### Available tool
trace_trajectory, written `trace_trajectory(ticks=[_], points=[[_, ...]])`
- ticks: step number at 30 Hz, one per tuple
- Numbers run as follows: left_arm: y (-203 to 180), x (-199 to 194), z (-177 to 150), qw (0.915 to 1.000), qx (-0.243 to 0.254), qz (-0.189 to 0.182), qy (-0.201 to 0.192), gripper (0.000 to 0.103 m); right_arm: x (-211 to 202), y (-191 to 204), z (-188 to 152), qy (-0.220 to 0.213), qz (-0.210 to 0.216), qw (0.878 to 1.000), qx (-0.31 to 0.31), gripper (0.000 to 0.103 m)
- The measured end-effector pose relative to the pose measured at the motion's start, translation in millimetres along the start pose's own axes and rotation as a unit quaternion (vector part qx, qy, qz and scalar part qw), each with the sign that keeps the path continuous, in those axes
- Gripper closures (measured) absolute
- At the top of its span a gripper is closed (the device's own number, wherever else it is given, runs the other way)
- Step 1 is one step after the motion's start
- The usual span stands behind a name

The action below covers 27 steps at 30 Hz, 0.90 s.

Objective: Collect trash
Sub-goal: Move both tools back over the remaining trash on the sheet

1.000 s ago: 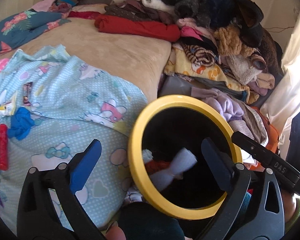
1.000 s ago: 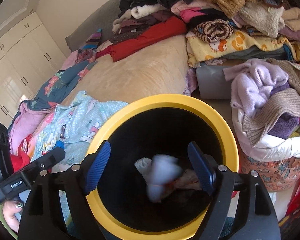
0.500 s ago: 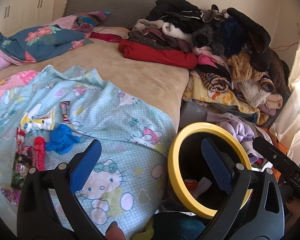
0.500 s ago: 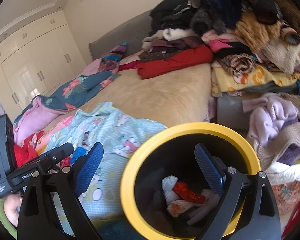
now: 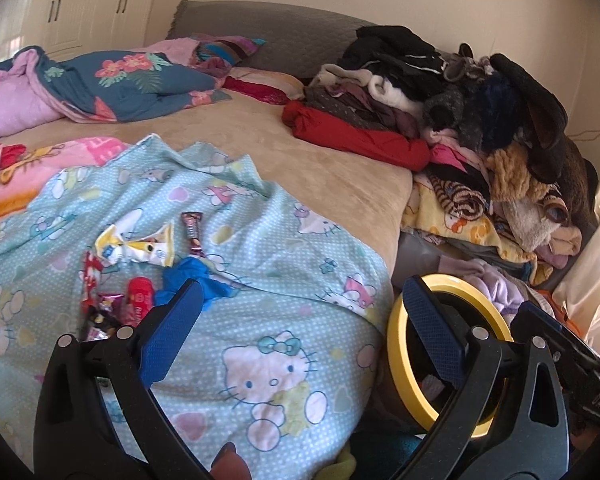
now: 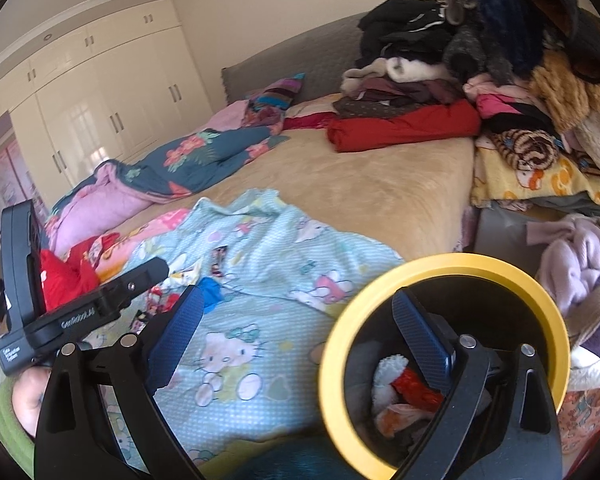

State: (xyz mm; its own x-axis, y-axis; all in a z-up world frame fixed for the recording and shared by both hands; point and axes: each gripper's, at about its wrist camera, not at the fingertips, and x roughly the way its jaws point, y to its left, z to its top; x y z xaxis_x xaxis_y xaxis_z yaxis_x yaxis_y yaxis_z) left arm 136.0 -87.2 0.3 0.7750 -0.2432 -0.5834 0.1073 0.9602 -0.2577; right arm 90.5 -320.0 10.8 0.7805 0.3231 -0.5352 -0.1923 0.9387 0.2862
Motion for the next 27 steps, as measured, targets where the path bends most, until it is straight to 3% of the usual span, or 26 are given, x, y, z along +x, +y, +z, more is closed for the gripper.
trace_trajectory(ticks=[10,27], points=[[40.0,-20.7,8.9,0.9988,-0.021,0.034,-0.029,0.011,15.4,45.6,1.6,0.011,0.033,0.999,-0.04,0.009],[101.6,-47.4,12.0,0.9942,-0.061,0.078,-0.043,0.011,51.2,114.4,-6.8,0.05,0.089,0.989,-0.106,0.008]])
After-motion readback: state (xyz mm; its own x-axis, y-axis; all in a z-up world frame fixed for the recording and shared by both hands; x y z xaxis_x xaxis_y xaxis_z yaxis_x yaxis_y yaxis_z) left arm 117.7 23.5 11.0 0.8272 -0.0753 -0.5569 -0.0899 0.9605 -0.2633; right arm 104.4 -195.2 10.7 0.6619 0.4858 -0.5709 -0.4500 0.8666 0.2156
